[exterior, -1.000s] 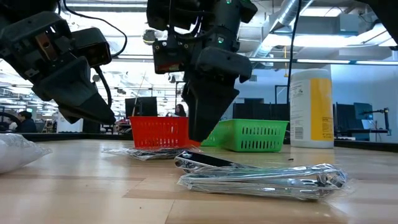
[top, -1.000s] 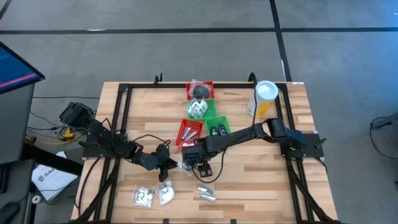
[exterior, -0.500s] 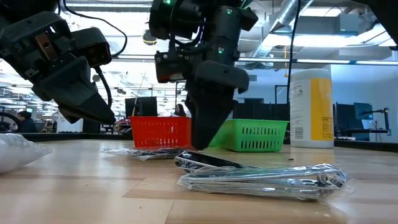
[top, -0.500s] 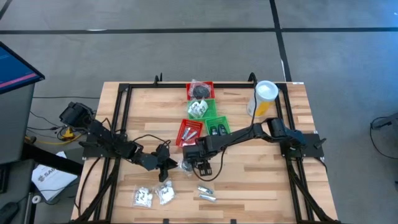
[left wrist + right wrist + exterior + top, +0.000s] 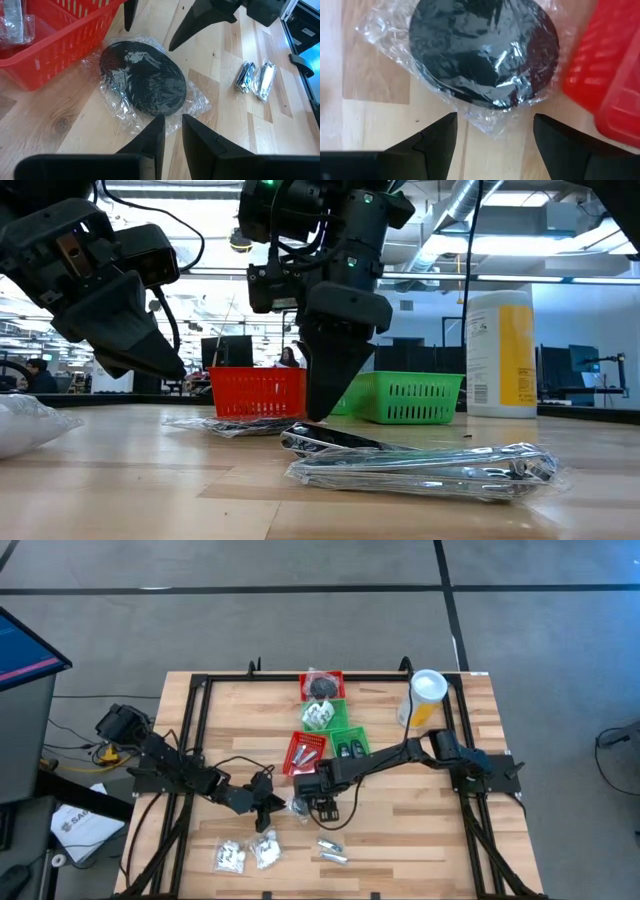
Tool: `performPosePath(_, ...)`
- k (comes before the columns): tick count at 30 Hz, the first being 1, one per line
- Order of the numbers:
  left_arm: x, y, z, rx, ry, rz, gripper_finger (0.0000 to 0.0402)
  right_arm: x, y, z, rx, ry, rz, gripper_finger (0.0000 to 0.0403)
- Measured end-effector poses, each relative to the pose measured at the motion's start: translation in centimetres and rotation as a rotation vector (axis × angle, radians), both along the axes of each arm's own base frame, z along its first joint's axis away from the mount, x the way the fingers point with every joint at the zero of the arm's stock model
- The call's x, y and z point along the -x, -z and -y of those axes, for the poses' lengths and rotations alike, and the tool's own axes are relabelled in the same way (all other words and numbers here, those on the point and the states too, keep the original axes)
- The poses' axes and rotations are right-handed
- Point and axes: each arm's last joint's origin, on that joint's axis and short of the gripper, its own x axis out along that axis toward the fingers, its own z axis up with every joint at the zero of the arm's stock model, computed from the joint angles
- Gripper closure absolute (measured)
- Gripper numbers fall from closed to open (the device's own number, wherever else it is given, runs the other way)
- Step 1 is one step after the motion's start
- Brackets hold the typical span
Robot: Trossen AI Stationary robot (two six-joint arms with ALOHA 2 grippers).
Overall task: Pick & Place Travel size toiletries
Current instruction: Put the black hairbrush into the top red bin
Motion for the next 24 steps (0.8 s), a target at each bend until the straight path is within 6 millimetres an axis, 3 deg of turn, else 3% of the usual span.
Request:
performPosePath(20,0.0,0.0,0.0,0.000,0.000,0.000,0.0344,0.1,0.1,-0.4,-0.034,0.010,-0.009,0.0154)
performPosePath(24,0.0,0.0,0.0,0.000,0.000,-0.001,0.0344,-0.3,1.1,-0.6,-0.070,0.001,-0.009,0.0154)
